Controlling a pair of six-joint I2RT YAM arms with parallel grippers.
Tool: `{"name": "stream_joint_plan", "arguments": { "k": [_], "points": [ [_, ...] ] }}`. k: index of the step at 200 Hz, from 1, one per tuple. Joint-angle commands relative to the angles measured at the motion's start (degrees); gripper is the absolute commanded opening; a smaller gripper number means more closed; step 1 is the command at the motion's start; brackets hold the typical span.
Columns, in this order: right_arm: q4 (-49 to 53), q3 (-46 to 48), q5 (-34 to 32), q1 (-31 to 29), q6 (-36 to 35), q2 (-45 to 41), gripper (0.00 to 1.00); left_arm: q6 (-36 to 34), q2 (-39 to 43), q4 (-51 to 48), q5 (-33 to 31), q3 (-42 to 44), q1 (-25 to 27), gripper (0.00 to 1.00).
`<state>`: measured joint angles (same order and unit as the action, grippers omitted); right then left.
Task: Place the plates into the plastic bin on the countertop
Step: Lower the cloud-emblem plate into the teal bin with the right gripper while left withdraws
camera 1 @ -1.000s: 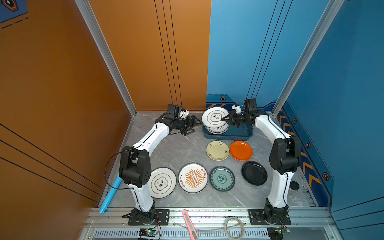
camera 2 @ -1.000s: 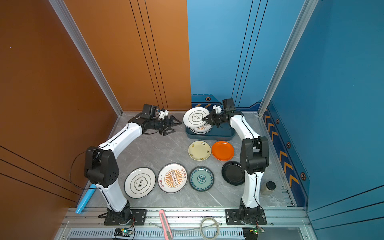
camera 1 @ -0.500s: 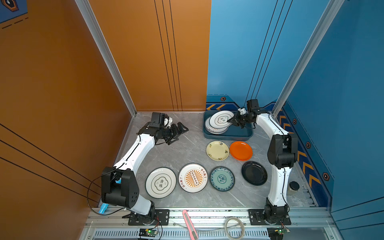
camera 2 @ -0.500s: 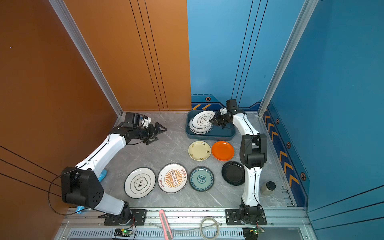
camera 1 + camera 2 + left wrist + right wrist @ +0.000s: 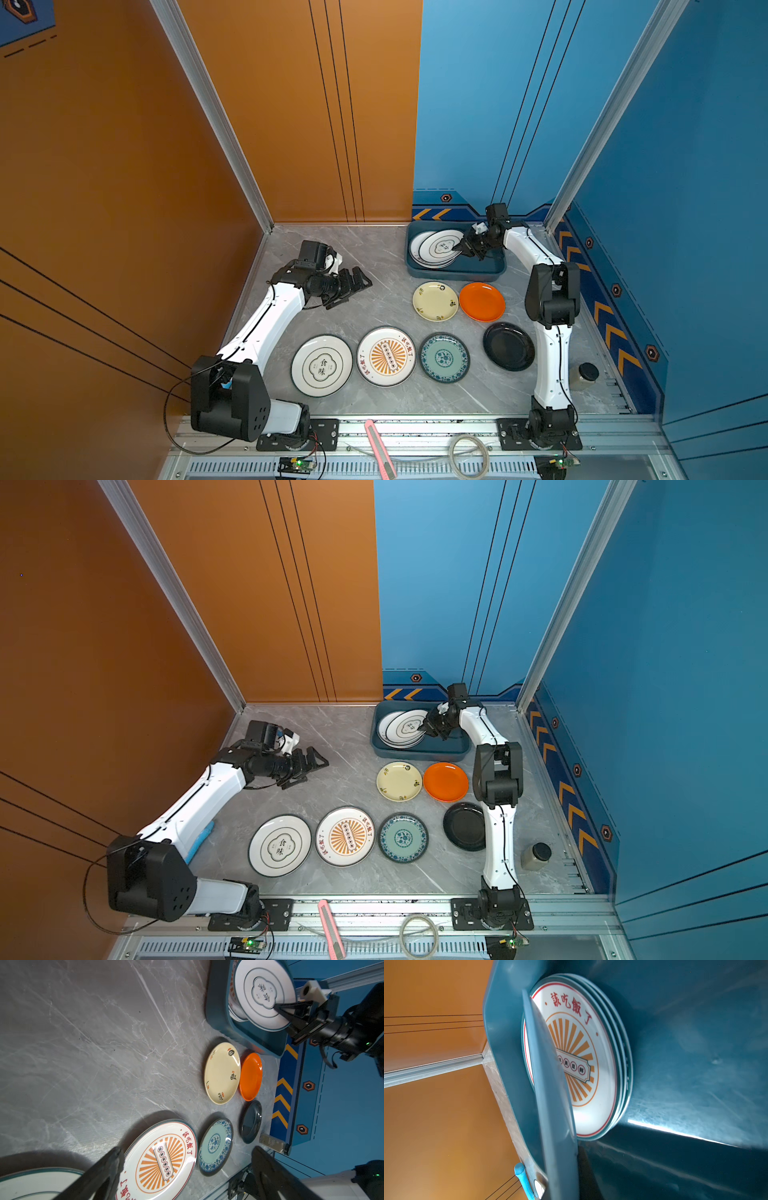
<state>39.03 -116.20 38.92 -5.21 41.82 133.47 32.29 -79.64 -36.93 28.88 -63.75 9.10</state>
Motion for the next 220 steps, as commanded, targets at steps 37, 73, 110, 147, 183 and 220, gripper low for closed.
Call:
{"name": "stream_joint_plan", "arguments": {
  "k": [37, 73, 110, 147, 183, 220],
  "points": [
    [4.2, -5.3, -1.1, -0.5, -0.3, 4.0, 0.0, -5.3, -0.5, -3.7, -0.5, 1.6, 0.5, 1.0],
    [7.4, -8.3, -2.0, -0.8, -0.3, 6.2, 0.11, -7.1, -2.5, -4.4, -0.6, 1.4, 1.3, 0.98],
    [9.8, -10.3, -3.9, -1.1, -0.6, 7.5, 0.28, -7.8, -4.4, -4.5, -0.8, 0.7, 2.2, 0.97],
    [12.2, -12.8, -5.7, -1.2, -1.3, 8.6, 0.39, -9.1, -6.2, -5.8, -1.0, -0.5, 2.7, 0.96],
    [15.4, -15.3, -8.5, -1.4, -2.6, 9.4, 0.43, -11.8, -8.5, -8.7, -2.0, -1.9, 3.9, 0.95],
    [17.8, -17.4, -9.7, -1.9, -3.3, 11.1, 0.45, -12.9, -10.0, -9.3, -2.6, -2.0, 4.9, 0.95]
  ]
}}
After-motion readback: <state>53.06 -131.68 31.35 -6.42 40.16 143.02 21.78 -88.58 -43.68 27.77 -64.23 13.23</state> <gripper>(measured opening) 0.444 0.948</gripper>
